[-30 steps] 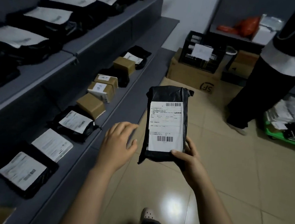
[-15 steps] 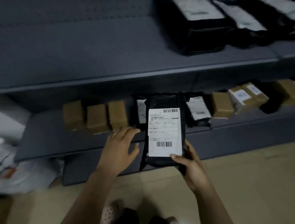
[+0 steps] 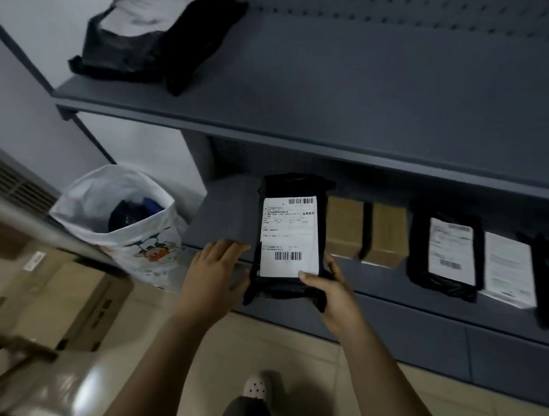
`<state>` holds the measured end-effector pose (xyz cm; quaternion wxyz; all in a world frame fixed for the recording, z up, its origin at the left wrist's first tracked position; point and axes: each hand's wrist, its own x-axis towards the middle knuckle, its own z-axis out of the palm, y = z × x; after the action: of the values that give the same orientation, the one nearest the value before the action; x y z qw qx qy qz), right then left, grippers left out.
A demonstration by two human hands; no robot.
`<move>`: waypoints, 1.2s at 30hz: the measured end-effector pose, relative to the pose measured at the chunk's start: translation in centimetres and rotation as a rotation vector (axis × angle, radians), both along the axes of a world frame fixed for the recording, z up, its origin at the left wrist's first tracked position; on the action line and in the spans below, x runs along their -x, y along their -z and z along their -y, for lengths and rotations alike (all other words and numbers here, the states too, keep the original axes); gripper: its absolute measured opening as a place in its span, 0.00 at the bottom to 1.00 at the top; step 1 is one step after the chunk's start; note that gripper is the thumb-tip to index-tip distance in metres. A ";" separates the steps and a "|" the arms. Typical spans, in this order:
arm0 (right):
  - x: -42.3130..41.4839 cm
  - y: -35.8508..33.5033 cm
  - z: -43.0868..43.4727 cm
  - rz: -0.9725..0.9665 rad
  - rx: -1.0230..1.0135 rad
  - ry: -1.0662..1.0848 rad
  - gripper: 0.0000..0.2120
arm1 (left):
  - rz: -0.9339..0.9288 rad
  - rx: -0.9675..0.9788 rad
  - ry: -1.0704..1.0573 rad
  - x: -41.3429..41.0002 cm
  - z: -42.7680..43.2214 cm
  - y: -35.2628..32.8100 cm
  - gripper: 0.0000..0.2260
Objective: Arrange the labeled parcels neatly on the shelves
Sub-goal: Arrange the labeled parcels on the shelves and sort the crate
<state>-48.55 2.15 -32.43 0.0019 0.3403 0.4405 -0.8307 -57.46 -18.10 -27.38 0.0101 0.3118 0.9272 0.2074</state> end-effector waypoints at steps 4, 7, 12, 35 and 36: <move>5.7 2.7 2.7 0.015 0.039 -0.021 0.30 | 0.028 0.006 -0.042 4.1 1.8 2.3 0.16; 9.2 5.3 4.3 0.010 0.059 -0.052 0.30 | 0.132 -0.027 -0.109 6.3 2.5 5.6 0.20; 14.0 9.8 6.0 0.017 0.055 -0.076 0.27 | 0.378 -0.079 -0.217 9.0 2.5 10.3 0.29; 17.4 9.2 -5.2 0.336 -1.207 -0.203 0.24 | 0.385 -0.134 -0.019 14.3 -11.4 13.3 0.29; 17.4 9.1 -5.3 0.340 -1.192 -0.251 0.25 | 0.434 -0.099 -0.026 14.4 -12.2 13.6 0.30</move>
<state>-65.97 7.48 -41.57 -0.0205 0.3559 0.8577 -0.3706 -71.90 -5.88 -40.97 0.1913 0.2483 0.8959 0.3148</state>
